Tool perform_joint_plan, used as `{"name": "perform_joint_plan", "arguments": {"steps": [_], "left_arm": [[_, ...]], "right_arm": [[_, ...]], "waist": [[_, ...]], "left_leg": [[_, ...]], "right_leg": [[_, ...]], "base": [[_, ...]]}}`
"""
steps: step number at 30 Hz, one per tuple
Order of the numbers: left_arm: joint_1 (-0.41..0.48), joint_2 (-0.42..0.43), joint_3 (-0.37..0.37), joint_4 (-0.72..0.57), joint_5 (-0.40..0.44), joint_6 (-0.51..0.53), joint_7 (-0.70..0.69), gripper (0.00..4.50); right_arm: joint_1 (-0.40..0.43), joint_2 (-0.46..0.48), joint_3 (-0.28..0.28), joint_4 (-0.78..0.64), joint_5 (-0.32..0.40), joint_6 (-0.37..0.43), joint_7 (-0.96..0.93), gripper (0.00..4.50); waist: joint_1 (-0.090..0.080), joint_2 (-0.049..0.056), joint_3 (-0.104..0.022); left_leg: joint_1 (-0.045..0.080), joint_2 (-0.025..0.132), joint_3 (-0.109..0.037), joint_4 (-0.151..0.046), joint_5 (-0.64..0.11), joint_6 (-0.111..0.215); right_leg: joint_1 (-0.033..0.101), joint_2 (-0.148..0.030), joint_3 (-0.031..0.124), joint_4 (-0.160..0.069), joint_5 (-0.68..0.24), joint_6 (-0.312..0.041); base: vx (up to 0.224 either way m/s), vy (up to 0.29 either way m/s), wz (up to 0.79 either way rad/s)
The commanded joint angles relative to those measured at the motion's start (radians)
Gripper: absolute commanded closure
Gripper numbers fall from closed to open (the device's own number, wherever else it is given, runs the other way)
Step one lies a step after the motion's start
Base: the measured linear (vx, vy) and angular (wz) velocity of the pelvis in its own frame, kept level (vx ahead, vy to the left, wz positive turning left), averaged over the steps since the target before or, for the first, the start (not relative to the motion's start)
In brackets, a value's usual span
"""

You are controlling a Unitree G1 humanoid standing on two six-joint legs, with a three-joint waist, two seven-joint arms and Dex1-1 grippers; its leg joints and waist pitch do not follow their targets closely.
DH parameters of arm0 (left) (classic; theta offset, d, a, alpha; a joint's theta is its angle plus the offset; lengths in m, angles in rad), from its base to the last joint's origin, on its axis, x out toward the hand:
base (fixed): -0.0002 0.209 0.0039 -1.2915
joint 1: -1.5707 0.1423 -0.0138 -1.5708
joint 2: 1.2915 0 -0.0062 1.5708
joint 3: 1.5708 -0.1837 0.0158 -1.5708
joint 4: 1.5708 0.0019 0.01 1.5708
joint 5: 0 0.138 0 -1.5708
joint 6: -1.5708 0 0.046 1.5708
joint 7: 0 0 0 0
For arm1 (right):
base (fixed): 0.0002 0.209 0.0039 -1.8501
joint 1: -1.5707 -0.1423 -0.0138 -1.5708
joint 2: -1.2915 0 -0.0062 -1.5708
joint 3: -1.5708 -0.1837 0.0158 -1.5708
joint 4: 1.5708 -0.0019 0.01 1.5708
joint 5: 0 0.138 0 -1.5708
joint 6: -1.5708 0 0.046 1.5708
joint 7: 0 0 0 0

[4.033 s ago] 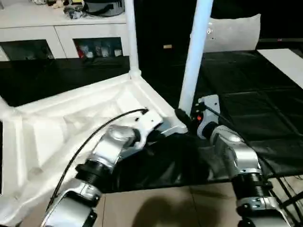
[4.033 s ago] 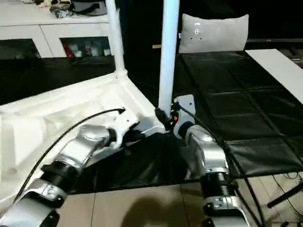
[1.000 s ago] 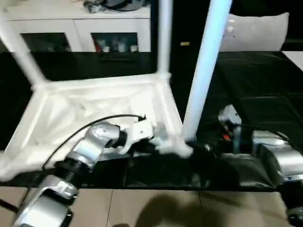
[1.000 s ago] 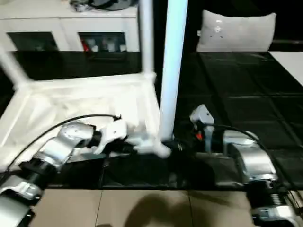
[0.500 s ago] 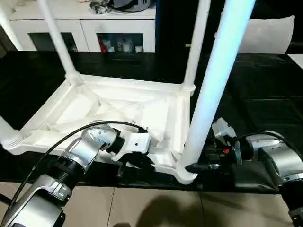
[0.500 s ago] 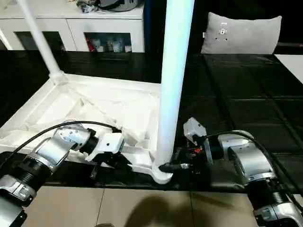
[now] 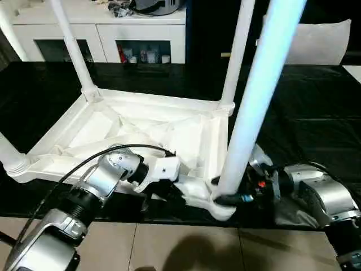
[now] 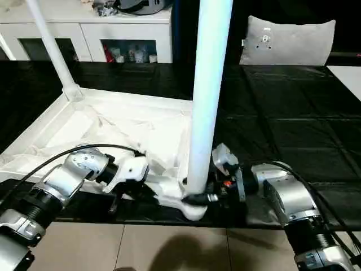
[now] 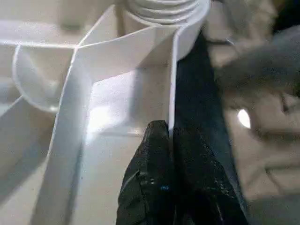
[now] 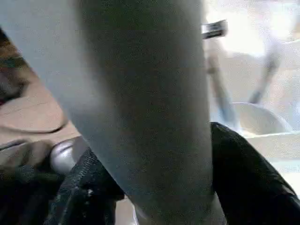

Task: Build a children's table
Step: Rotate leg to tighten

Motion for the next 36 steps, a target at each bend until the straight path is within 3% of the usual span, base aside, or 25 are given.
{"name": "perform_joint_plan", "arguments": {"steps": [1,3,4,6,8,10,13,15,18,20,26,30,32,36], "left_arm": [[-0.014,-0.081,0.034,-0.003,0.0,0.102,0.161,4.5],[-0.017,-0.091,0.04,-0.001,0.002,0.118,0.183,4.5],[-0.023,-0.125,0.051,0.0,0.013,0.169,0.252,4.5],[-0.022,-0.175,0.069,-0.009,0.023,0.235,0.346,4.5],[-0.02,-0.219,0.087,-0.016,0.029,0.271,0.423,4.5],[-0.02,-0.253,0.103,-0.017,0.035,0.286,0.488,4.5],[-0.018,-0.302,0.12,-0.019,0.053,0.295,0.581,4.5],[-0.006,-0.33,0.117,-0.035,0.063,0.292,0.615,4.5],[0.002,-0.327,0.107,-0.051,0.071,0.294,0.615,4.5],[0.004,-0.312,0.1,-0.056,0.076,0.283,0.61,4.5],[0.0,-0.21,0.095,-0.022,0.075,0.172,0.508,4.5],[0.008,-0.152,0.08,-0.018,0.074,0.125,0.423,4.5],[0.018,-0.087,0.049,-0.02,0.066,0.061,0.318,4.5],[0.02,-0.035,0.022,-0.013,0.061,-0.011,0.231,4.5]], "right_arm": [[-0.013,0.093,-0.013,0.008,-0.027,0.031,-0.185,2.2],[-0.021,0.111,-0.022,0.02,-0.033,0.039,-0.226,2.24],[-0.048,0.163,-0.046,0.066,-0.06,0.052,-0.357,2.28],[-0.073,0.224,-0.068,0.109,-0.093,0.06,-0.516,2.34],[-0.098,0.284,-0.1,0.149,-0.103,0.072,-0.651,2.38],[-0.115,0.325,-0.119,0.181,-0.115,0.061,-0.745,2.39],[-0.138,0.393,-0.167,0.227,-0.118,0.046,-0.876,2.39],[-0.135,0.425,-0.175,0.222,-0.126,-0.012,-0.876,1.83],[-0.119,0.412,-0.15,0.203,-0.141,-0.041,-0.836,1.63],[-0.107,0.396,-0.151,0.186,-0.126,-0.058,-0.804,1.24],[-0.062,0.238,-0.166,0.135,-0.08,-0.109,-0.552,0.74],[-0.045,0.15,-0.166,0.107,-0.056,-0.109,-0.42,0.44],[-0.02,0.057,-0.139,0.064,-0.041,-0.099,-0.284,0.22],[-0.006,-0.013,-0.108,0.038,-0.03,-0.101,-0.168,0.22]], "waist": [[-0.016,-0.019,-0.053],[-0.02,-0.019,-0.053],[-0.037,-0.022,-0.053],[-0.063,-0.012,-0.054],[-0.082,-0.013,-0.054],[-0.091,-0.007,-0.057],[-0.102,-0.007,-0.06],[-0.102,-0.008,-0.063],[-0.098,-0.009,-0.065],[-0.095,-0.009,-0.064],[-0.081,-0.012,-0.061],[-0.07,-0.014,-0.061],[-0.062,-0.014,-0.062],[-0.054,-0.013,-0.062]], "left_leg": [[0.0,0.063,-0.023,-0.065,-0.071,0.045],[0.001,0.065,-0.024,-0.065,-0.072,0.042],[-0.007,0.059,-0.026,-0.064,-0.081,0.041],[-0.006,0.06,-0.031,-0.063,-0.088,0.043],[-0.01,0.059,-0.033,-0.064,-0.085,0.051],[-0.009,0.058,-0.033,-0.063,-0.075,0.059],[-0.013,0.062,-0.034,-0.063,-0.043,0.073],[-0.017,0.065,-0.035,-0.062,-0.013,0.092],[-0.02,0.072,-0.036,-0.061,0.028,0.12],[-0.017,0.073,-0.035,-0.061,0.027,0.129],[-0.017,0.069,-0.031,-0.06,0.002,0.147],[-0.014,0.066,-0.028,-0.06,-0.01,0.137],[-0.015,0.07,-0.031,-0.061,-0.004,0.142],[-0.015,0.073,-0.03,-0.059,0.0,0.147]], "right_leg": [[0.056,-0.11,0.067,-0.106,-0.455,0.12],[0.053,-0.11,0.067,-0.107,-0.454,0.12],[0.062,-0.11,0.061,-0.109,-0.46,0.138],[0.062,-0.108,0.056,-0.115,-0.446,0.134],[0.064,-0.11,0.058,-0.114,-0.428,0.121],[0.062,-0.113,0.063,-0.111,-0.405,0.1],[0.063,-0.117,0.073,-0.098,-0.352,0.061],[0.065,-0.12,0.079,-0.086,-0.305,0.038],[0.065,-0.121,0.084,-0.073,-0.235,0.018],[0.065,-0.124,0.086,-0.072,-0.232,0.005],[0.066,-0.119,0.085,-0.076,-0.265,0.023],[0.066,-0.116,0.084,-0.081,-0.305,0.046],[0.065,-0.113,0.083,-0.077,-0.292,0.054],[0.062,-0.113,0.083,-0.072,-0.271,0.047]], "base": [[0.0,0.0,0.0],[0.0,0.0,0.0],[0.0,0.0,0.0],[0.0,0.0,0.0],[0.0,0.0,0.0],[0.0,0.0,0.0],[0.0,0.0,0.0],[0.0,0.0,0.0],[0.0,0.0,0.0],[0.0,0.0,0.0],[0.0,0.0,0.0],[0.0,0.0,0.0],[0.0,0.0,0.0],[0.0,0.0,0.0]]}}
